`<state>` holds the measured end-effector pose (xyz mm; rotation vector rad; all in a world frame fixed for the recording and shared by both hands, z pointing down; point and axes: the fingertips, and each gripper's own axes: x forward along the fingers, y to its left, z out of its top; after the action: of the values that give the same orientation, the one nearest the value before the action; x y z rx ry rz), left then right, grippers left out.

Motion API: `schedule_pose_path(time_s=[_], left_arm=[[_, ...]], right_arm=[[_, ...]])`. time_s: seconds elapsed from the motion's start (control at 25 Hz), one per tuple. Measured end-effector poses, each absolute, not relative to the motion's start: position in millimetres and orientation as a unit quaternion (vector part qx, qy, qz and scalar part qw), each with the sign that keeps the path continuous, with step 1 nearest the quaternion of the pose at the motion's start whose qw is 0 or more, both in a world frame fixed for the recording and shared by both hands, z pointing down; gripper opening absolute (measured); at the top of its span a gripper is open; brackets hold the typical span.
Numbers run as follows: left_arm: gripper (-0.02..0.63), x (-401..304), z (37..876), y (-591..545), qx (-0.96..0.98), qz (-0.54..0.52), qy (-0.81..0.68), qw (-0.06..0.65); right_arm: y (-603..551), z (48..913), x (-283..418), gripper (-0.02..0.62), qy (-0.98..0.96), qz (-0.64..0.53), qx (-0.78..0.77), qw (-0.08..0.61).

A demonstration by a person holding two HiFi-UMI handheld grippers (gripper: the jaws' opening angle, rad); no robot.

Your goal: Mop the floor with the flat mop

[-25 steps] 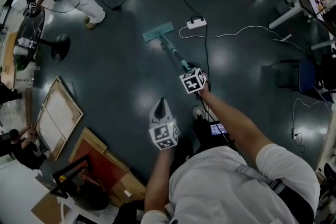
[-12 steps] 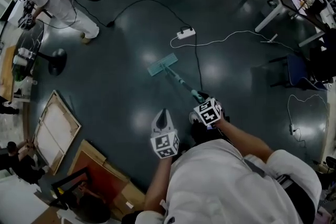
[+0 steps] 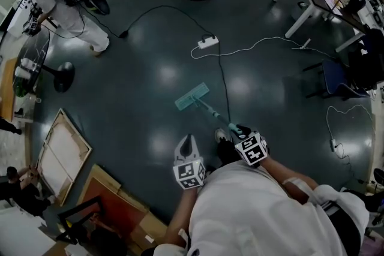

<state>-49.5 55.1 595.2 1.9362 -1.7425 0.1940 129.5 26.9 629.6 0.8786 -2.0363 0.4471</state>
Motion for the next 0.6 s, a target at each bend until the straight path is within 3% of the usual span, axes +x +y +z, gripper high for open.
schedule_pose_path(time_s=[0.6], left_arm=[[0.005,-71.7,599.8,49.3,0.695,0.071,-0.663,0.269]], right_arm=[[22.8,641.1,89.3,0.114,-0.826,0.16,0.334,0.426]])
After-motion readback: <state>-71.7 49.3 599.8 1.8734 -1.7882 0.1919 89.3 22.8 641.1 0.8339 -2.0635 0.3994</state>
